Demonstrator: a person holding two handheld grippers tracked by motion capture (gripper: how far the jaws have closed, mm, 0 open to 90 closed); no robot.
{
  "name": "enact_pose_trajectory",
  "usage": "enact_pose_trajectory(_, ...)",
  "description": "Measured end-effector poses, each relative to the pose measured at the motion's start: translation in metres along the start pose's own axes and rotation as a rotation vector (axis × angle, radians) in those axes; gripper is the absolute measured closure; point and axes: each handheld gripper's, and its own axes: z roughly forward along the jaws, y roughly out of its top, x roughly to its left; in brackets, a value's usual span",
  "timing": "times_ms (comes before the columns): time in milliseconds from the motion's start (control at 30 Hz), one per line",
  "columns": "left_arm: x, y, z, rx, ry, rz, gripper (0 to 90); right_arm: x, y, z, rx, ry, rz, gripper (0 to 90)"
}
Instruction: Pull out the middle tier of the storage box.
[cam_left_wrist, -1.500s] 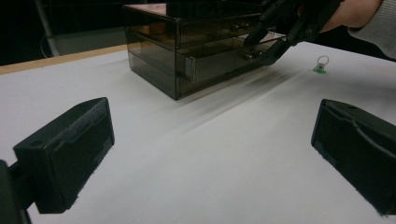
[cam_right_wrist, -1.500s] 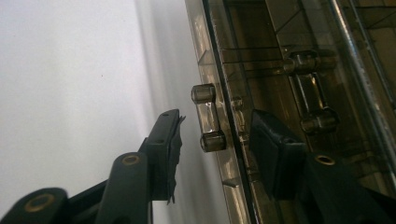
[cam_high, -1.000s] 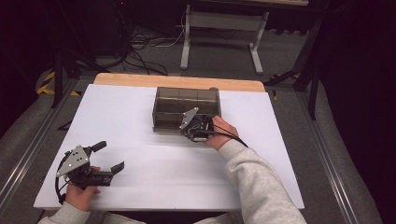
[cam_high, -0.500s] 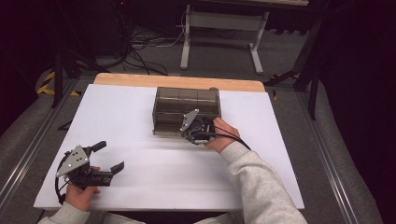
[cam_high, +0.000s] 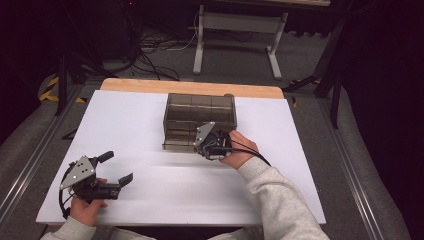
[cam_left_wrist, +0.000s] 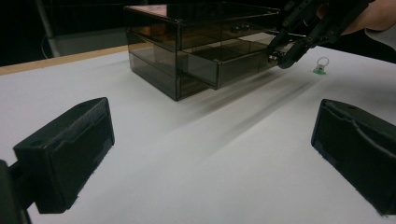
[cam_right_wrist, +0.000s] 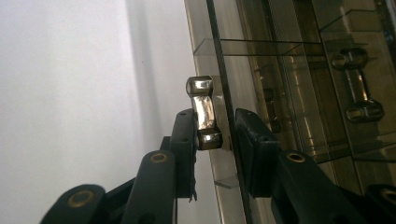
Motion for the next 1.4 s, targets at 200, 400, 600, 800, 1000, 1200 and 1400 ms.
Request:
enact_pose_trajectory(200,0.0001,0.0000,0.0000,0.000,0.002,-0.001,0.3,0.0032,-0.0011,0.0000,0.008,0.012,-0.019,70.2)
enact_pose_trajectory(400,0.0001,0.0000,-0.0003,-0.001,0.002,-0.002,0.3,0.0065,0.0003,0.0006,0.025,0.035,0.005,70.9)
enact_pose_trajectory(600,0.0004,-0.0002,0.0002,-0.004,0.005,0.001,0.3,0.0059,0.0000,0.0025,0.016,0.040,0.006,71.1)
enact_pose_trajectory(800,0.0006,-0.0001,0.0001,-0.004,0.005,0.003,0.3,0.0058,-0.0006,0.0029,0.021,0.048,0.008,71.4)
enact_pose_trajectory(1000,0.0004,-0.0001,-0.0001,-0.005,0.007,0.001,0.3,0.0056,-0.0009,0.0029,0.020,0.053,0.012,71.3)
enact_pose_trajectory(1200,0.0006,-0.0001,-0.0001,-0.004,0.005,0.003,0.3,0.0066,-0.0013,0.0027,0.019,0.061,0.019,69.4)
enact_pose_trajectory(1400,0.0003,-0.0001,-0.0001,-0.005,0.008,0.000,0.3,0.0075,-0.0006,-0.0032,-0.014,0.054,0.031,63.1)
